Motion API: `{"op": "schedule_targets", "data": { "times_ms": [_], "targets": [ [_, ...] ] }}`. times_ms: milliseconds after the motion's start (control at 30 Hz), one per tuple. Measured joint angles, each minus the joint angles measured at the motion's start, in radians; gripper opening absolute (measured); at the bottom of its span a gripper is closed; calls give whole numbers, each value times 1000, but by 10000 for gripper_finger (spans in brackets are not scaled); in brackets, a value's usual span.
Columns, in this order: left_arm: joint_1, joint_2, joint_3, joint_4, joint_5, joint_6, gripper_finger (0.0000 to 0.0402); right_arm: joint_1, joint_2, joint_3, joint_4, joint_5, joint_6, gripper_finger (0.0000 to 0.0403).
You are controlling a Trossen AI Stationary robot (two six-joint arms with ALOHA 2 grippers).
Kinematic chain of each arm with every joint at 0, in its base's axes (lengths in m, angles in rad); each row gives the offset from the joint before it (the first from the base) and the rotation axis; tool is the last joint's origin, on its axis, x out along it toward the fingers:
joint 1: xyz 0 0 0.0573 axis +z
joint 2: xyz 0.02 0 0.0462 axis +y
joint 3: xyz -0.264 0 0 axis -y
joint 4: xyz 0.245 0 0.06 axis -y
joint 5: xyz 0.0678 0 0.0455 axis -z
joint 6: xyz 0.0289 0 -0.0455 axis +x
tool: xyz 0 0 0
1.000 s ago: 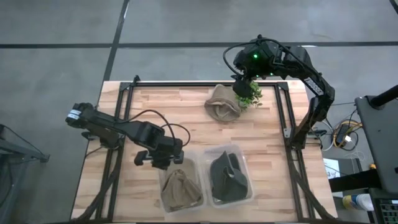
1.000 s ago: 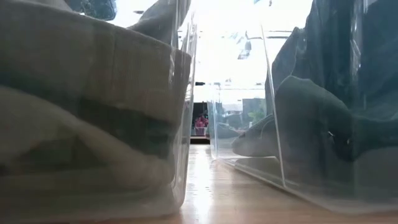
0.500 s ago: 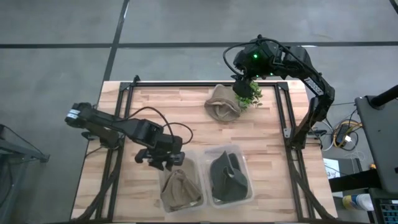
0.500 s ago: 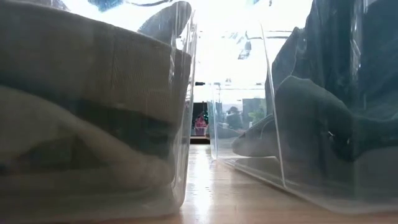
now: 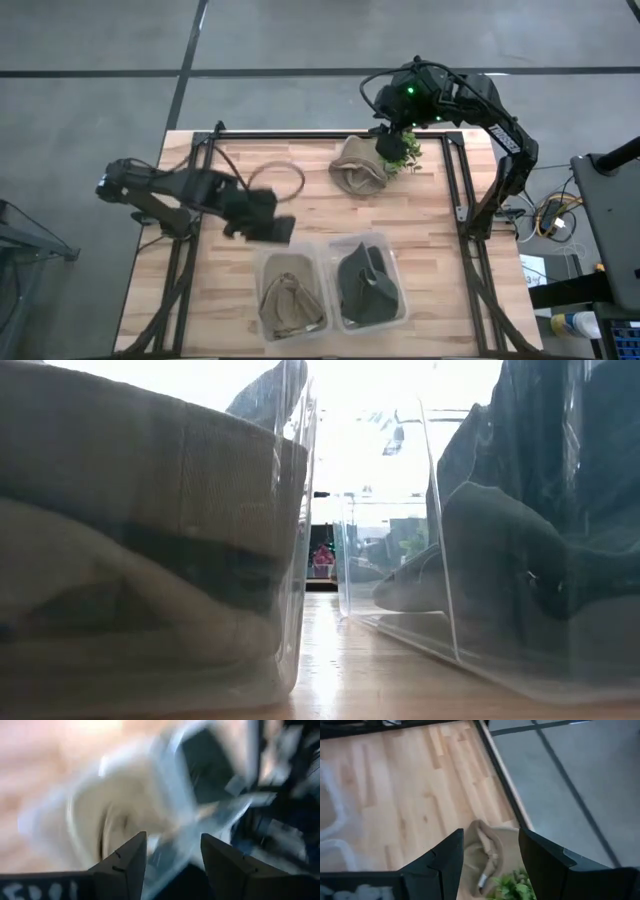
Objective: Pick & Place hat
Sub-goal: Put the brown cap into the left transparent bin
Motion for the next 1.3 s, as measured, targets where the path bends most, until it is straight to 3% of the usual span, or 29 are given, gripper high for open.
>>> {"op": "schedule_targets", "data": {
  "times_ms": [200,367,500,733,1067,1300],
  "targets": [
    [62,-19,92,43,-372,192,179,1,0,0,2,-87,79,182],
    [181,-19,139,78,-403,316,179,3,-17,0,4,-152,156,182],
    [270,-17,140,201,-399,489,179,10,-36,0,29,-208,199,182],
    [477,1,129,346,-296,648,179,33,-72,0,77,-267,165,169],
    [797,97,129,482,110,757,179,100,-140,-1,275,-279,125,135],
    [945,232,128,589,331,762,179,141,-136,-57,379,-279,120,117]
  ]
}}
